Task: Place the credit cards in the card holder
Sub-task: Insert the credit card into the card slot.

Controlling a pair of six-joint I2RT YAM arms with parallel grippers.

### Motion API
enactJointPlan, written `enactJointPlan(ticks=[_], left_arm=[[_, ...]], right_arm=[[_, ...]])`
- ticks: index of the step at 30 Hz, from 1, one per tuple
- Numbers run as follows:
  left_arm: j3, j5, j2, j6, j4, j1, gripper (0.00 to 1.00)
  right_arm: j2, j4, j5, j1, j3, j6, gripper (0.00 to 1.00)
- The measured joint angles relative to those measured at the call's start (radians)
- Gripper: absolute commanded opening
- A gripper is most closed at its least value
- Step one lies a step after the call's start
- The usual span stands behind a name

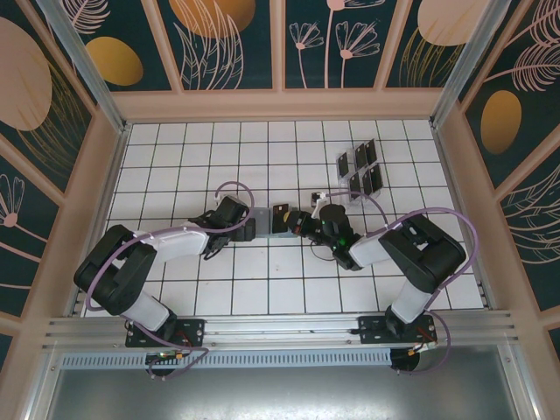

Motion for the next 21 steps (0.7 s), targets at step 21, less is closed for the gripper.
enactJointPlan(ticks=[21], left_arm=[[0.010, -0.004, 0.032, 0.001, 0.026, -0.006, 0.98]], right_arm=[[0.051, 0.051, 0.007, 0.001, -0.010, 0.022, 0.00]])
